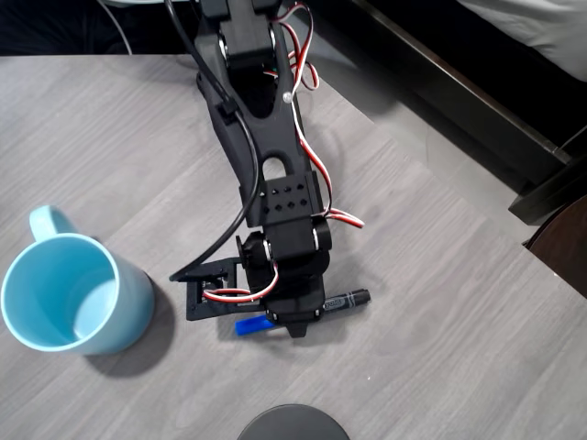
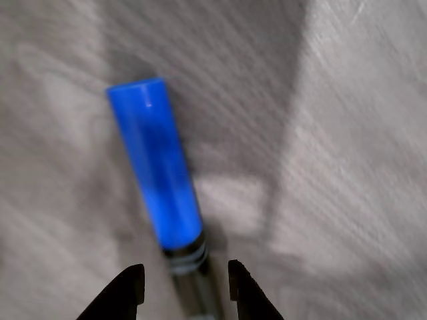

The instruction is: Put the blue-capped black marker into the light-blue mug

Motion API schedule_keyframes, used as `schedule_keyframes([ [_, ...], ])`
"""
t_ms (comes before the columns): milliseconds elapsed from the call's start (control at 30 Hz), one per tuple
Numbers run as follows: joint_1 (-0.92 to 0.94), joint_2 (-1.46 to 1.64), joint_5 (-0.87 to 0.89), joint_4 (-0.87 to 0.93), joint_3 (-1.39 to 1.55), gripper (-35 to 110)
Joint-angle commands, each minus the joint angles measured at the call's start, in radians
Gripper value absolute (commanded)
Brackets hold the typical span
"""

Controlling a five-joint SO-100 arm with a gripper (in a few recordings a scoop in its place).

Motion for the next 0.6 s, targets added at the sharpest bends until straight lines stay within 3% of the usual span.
schedule_keyframes([
  [0, -0.011, -0.005, -0.008, -0.009, -0.049, 17],
  [133, -0.014, -0.018, -0.009, -0.014, -0.052, 0],
  [333, -0.017, 0.005, -0.008, -0.014, -0.054, 0],
  [567, -0.005, 0.284, 0.038, 0.031, -0.054, 0],
])
